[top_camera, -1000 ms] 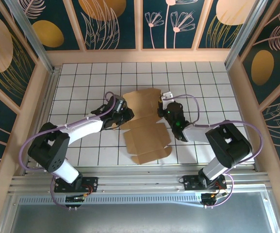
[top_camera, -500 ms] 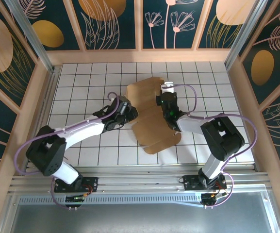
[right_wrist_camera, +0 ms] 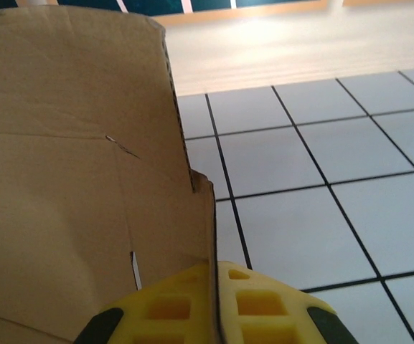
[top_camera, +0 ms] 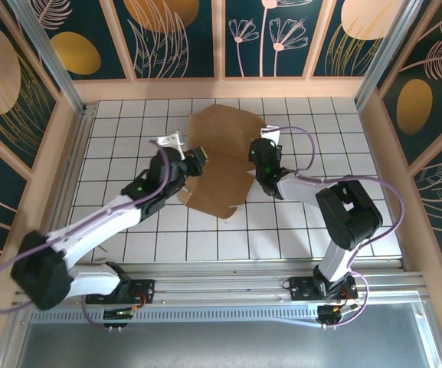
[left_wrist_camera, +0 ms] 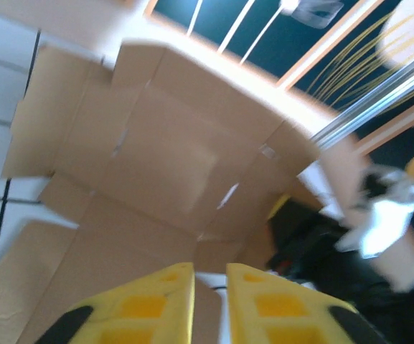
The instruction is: Fold the paper box
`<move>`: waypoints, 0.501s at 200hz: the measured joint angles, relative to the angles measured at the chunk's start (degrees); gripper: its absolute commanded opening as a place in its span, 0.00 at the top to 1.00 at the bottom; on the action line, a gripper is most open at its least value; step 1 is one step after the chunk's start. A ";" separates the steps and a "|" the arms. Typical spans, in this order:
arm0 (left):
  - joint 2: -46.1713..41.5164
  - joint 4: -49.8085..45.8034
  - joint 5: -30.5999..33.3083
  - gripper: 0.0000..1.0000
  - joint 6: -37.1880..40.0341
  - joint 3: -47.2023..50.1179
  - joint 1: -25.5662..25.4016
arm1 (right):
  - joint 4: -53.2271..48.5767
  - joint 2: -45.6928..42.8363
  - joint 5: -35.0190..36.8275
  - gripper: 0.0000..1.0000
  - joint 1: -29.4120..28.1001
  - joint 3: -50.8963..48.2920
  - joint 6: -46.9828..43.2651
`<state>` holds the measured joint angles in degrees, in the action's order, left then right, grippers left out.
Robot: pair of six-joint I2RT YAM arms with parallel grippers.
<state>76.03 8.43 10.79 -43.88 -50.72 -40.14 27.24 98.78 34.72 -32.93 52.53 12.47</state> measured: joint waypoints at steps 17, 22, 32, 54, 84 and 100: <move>8.59 -0.04 -1.09 0.90 -1.42 -1.29 0.00 | -0.74 0.07 -0.07 0.93 -0.02 0.00 1.51; 10.75 -0.07 -1.49 0.91 -1.49 -1.77 0.00 | -0.74 0.07 -0.17 0.93 -0.04 0.00 1.77; 15.04 -0.07 -2.16 0.92 -2.12 -2.91 0.00 | -0.57 0.07 -0.37 0.92 -0.07 -0.04 2.03; 21.79 -0.15 -2.71 0.95 -2.93 -5.88 0.00 | 0.09 0.07 -1.27 0.92 -0.39 -0.83 2.34; 29.70 0.98 -3.02 0.98 -3.34 -11.56 0.00 | 1.86 0.02 -1.88 0.92 -1.42 -3.48 2.93; 33.03 2.10 -3.63 0.99 -3.82 -12.37 0.00 | 2.84 -0.07 -2.03 0.92 -1.68 -4.61 3.02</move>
<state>109.06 10.52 7.16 -47.70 -63.09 -40.14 30.09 98.72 32.69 -34.61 47.92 15.49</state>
